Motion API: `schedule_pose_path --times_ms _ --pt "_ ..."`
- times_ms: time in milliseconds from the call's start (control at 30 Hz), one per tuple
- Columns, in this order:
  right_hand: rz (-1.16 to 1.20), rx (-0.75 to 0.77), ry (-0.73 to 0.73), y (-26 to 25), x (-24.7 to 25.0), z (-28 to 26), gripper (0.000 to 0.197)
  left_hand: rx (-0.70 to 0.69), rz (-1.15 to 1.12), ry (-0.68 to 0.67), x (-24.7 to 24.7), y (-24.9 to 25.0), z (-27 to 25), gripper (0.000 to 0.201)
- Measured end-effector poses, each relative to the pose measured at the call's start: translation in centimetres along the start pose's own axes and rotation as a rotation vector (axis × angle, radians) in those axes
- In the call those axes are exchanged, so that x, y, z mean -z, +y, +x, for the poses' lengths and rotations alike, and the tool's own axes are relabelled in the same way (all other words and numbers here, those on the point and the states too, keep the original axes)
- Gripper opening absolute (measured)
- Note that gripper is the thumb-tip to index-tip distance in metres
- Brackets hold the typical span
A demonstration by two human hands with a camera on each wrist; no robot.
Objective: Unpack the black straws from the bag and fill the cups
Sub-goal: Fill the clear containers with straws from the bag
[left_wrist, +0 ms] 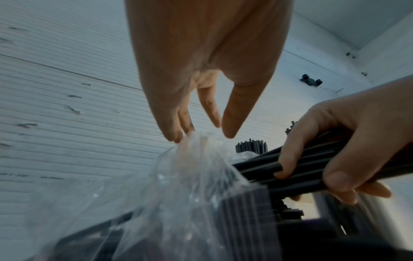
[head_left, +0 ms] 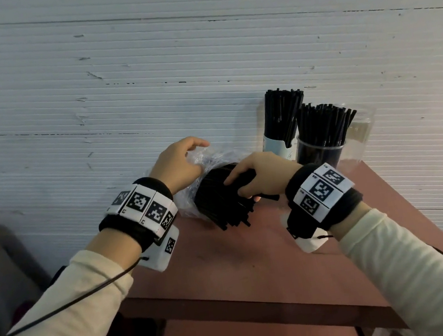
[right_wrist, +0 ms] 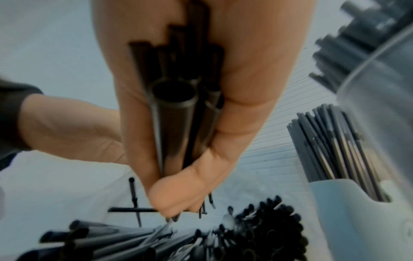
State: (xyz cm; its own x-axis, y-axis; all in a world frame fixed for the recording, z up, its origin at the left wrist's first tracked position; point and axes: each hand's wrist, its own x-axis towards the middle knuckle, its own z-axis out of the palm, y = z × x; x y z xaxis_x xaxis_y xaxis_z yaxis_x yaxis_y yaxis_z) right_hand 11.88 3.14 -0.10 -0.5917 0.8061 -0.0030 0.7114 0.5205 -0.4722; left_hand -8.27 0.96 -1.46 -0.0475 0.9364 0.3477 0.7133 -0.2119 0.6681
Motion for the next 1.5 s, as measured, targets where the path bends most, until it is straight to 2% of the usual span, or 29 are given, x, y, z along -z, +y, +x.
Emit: schedule_pose_path --times_ms 67,100,167,233,300,367,500,567,667,733,833,933,1000,1067,1133,1167,1333,1433,1500 --pt "0.006 0.01 -0.014 0.5 0.9 -1.3 0.034 -0.092 0.021 0.062 0.1 1.1 -0.7 0.051" --pt "0.011 0.014 -0.022 0.7 1.4 -2.0 0.034 -0.156 0.037 0.052 0.1 1.9 -1.0 0.054" --pt "0.009 0.017 -0.043 1.1 2.4 -3.5 0.034 -0.269 0.097 -0.067 -0.2 3.4 -1.4 0.061" --pt "-0.034 0.031 -0.069 1.2 3.4 -4.8 0.035 -0.342 0.204 -0.247 -1.4 4.9 -1.4 0.071" --pt "-0.056 0.041 -0.086 1.0 4.3 -6.1 0.036 -0.408 0.296 -0.372 -3.2 6.1 -1.2 0.077" --pt "-0.062 0.044 -0.075 0.9 4.8 -7.3 0.036 -0.422 0.332 -0.402 -5.0 7.1 -1.0 0.068" --pt "-0.096 0.079 0.009 1.4 6.0 -9.3 0.037 -0.439 0.348 -0.272 -6.8 8.5 -0.7 0.028" --pt "-0.102 0.126 0.062 1.8 6.9 -10.2 0.039 -0.403 0.335 -0.226 -7.0 9.4 -0.6 0.018" --pt "-0.146 0.181 0.208 1.9 8.6 -11.7 0.039 -0.313 0.185 -0.219 -7.2 10.4 -0.6 0.02" --pt "-0.102 0.202 0.359 1.7 9.8 -12.5 0.036 -0.272 0.022 -0.192 -7.8 10.8 -0.4 0.019" --pt "-0.02 0.33 0.652 0.8 10.5 -12.0 0.031 -0.239 -0.226 -0.164 -9.1 11.6 -0.7 0.025" --pt "-0.018 0.443 0.826 0.3 9.8 -10.2 0.029 -0.199 -0.476 -0.25 -10.3 12.5 -1.5 0.02" --pt "-0.058 0.417 0.814 0.5 8.8 -8.9 0.025 -0.146 -0.572 -0.338 -11.0 12.5 -1.6 0.017" --pt "-0.135 0.316 0.667 1.4 7.5 -7.8 0.022 -0.083 -0.618 -0.397 -11.5 12.2 -1.9 0.014" --pt "-0.217 0.244 0.504 2.6 6.0 -7.0 0.025 -0.046 -0.632 -0.396 -11.9 11.7 -1.9 0.017" --pt "-0.23 0.244 0.487 3.0 5.5 -6.8 0.026 -0.043 -0.637 -0.391 -12.0 11.5 -1.9 0.019" --pt "-0.102 0.319 0.659 3.4 5.3 -6.8 0.03 -0.06 -0.7 -0.42 -11.9 11.4 -1.7 0.014" --pt "-0.118 0.283 0.599 3.7 4.8 -6.6 0.023 -0.02 -0.669 -0.437 -12.2 10.8 -1.6 0.02" --pt "-0.113 0.259 0.612 3.9 4.4 -6.7 0.018 0.026 -0.566 -0.526 -12.5 10.2 -1.6 0.016"
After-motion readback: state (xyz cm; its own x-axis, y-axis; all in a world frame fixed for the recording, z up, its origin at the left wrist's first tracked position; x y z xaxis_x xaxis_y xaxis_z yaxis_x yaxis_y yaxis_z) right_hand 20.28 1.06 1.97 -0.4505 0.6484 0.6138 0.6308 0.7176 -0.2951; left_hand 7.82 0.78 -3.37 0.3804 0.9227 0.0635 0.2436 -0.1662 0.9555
